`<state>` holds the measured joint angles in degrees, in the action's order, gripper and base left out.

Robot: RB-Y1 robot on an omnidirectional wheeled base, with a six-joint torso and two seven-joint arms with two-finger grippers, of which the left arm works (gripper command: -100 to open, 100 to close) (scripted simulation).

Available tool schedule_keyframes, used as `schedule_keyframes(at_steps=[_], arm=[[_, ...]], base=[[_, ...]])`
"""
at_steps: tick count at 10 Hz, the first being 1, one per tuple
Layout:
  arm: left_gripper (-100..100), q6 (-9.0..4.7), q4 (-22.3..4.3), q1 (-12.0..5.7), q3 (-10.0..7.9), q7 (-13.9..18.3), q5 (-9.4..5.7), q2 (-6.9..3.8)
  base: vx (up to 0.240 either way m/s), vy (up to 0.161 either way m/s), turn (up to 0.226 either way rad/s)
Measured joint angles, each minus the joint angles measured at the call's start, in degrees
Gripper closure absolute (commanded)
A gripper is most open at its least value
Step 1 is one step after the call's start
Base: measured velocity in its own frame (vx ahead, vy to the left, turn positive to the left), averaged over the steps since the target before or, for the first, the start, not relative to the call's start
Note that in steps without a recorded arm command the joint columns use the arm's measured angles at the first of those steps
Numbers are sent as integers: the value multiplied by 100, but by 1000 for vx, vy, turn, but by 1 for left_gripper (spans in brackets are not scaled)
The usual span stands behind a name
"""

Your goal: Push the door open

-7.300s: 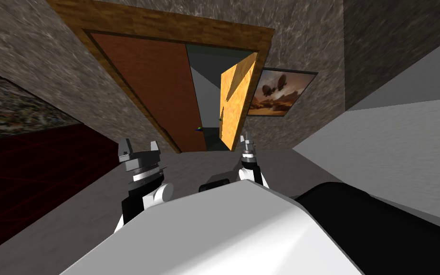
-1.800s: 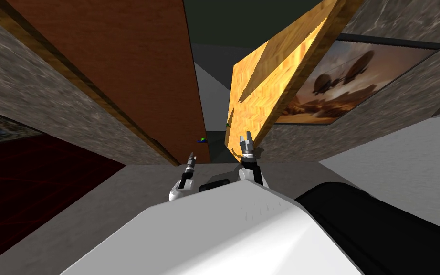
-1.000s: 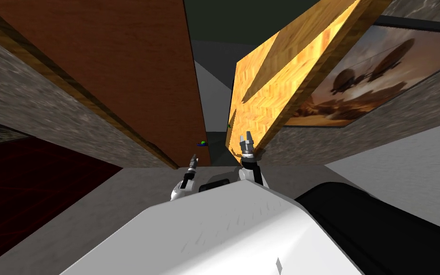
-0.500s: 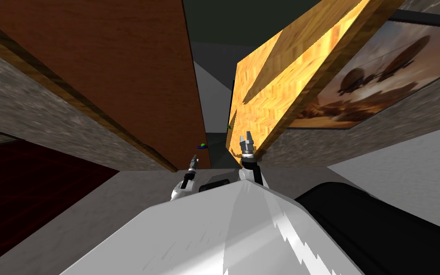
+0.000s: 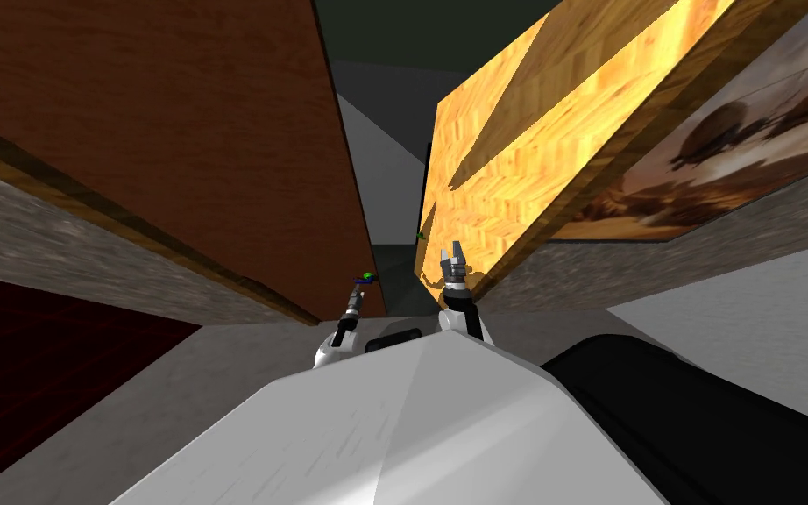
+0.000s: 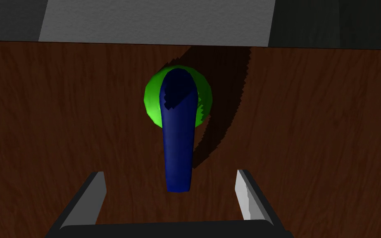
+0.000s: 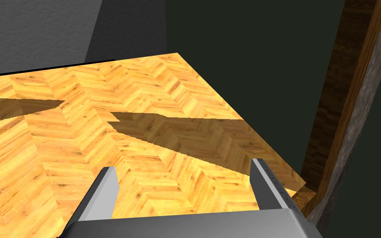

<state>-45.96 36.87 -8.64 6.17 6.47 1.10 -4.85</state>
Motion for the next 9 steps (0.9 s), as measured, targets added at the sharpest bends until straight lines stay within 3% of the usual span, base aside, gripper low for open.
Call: schedule_keyframes(at_steps=[3,4,9], arm=[[-100,-13,-38,-9,-40,-32,-18,28],[100,-14,-38,-12,-41,-34,-18,29],[100,1,-49,0,-40,-36,-16,23]], base=[[180,-31,-15],[-12,-1,2],[-18,2,0]])
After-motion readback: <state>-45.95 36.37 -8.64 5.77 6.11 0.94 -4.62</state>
